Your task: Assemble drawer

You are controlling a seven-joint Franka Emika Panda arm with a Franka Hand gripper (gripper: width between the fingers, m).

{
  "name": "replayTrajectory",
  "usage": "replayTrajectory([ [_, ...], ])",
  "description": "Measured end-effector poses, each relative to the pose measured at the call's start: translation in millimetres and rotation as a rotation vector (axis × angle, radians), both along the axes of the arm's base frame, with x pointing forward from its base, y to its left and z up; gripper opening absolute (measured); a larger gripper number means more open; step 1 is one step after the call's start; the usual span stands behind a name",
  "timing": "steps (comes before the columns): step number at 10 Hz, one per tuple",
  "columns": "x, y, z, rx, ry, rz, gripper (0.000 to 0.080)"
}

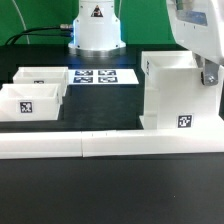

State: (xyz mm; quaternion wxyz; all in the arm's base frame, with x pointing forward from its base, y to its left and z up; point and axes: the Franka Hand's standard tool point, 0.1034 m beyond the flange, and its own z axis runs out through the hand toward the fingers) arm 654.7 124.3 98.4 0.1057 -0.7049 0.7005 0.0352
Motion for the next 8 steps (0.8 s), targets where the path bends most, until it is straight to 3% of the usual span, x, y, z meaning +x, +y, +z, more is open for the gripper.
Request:
replayTrajectory([
  [2,0.6,1.0,0.7,-0.001,-0.004,0.005,0.0297],
  [3,0.8,1.4,1.2,-0.001,-0.006,0.007,0.0297],
  [5,1.2,2.3,2.0,-0.001,-0.009,0.014,0.0565],
  [6,1.3,2.6,2.2,-0.001,-0.010,0.018,0.0632],
  [8,0.8,2.4,3.7,-0.006,-0.021,0.066,0.0644],
])
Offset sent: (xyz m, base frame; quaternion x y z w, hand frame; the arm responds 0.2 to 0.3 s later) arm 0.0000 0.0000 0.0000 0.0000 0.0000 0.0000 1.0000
